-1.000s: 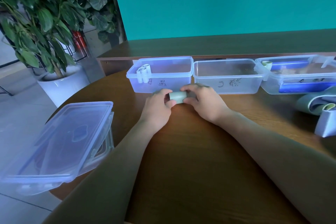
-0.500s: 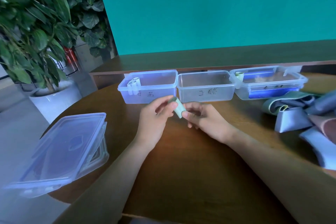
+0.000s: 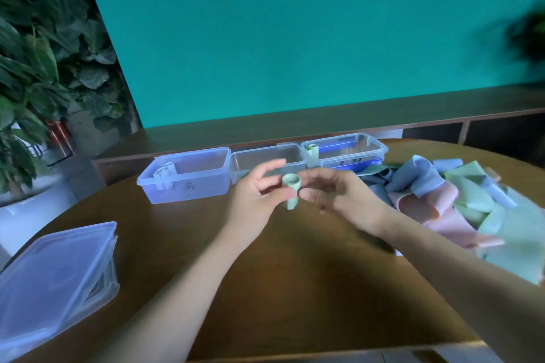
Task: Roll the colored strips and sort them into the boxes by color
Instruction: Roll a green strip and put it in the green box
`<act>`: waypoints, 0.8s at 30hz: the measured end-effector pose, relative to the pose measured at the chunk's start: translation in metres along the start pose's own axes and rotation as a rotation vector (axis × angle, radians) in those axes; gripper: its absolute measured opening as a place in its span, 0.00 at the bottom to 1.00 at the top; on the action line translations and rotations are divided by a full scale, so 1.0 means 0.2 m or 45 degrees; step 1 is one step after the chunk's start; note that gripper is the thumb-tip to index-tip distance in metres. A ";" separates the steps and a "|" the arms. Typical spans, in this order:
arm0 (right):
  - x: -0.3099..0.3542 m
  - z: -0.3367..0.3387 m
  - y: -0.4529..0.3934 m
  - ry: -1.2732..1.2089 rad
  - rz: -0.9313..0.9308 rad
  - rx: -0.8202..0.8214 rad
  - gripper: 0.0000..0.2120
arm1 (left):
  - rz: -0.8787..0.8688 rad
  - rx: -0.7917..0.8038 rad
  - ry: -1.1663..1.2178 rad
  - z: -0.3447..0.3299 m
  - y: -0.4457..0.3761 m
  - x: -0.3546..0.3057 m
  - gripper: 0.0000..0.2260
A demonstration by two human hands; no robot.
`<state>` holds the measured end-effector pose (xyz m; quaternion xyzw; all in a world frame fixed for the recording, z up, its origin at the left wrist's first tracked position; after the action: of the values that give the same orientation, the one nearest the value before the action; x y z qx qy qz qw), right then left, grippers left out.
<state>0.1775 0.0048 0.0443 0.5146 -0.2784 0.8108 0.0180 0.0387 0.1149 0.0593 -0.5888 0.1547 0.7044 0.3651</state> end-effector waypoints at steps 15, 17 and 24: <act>0.25 0.57 -0.12 0.190 0.135 0.113 0.21 | -0.163 0.318 -0.174 -0.37 -0.24 -0.39 0.34; 0.22 0.60 -0.15 0.201 0.122 0.105 0.19 | -0.150 0.313 -0.143 -0.40 -0.29 -0.38 0.33; 0.04 0.71 -0.32 0.325 0.076 0.121 0.08 | -0.107 0.232 -0.127 -0.48 -0.49 -0.26 0.27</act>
<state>0.3105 -0.0092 0.1234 0.3990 -0.2504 0.8821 0.0046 0.1786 0.1030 0.1050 -0.5235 0.1749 0.6998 0.4534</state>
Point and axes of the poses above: each hand's wrist, its own y-axis away from the middle knuckle, its own z-axis out of the back of the hand, x = y × z, the point moved 5 cm from there along -y, towards the middle knuckle, and after that the axes turned 9 degrees about z, right-handed, at the moved point
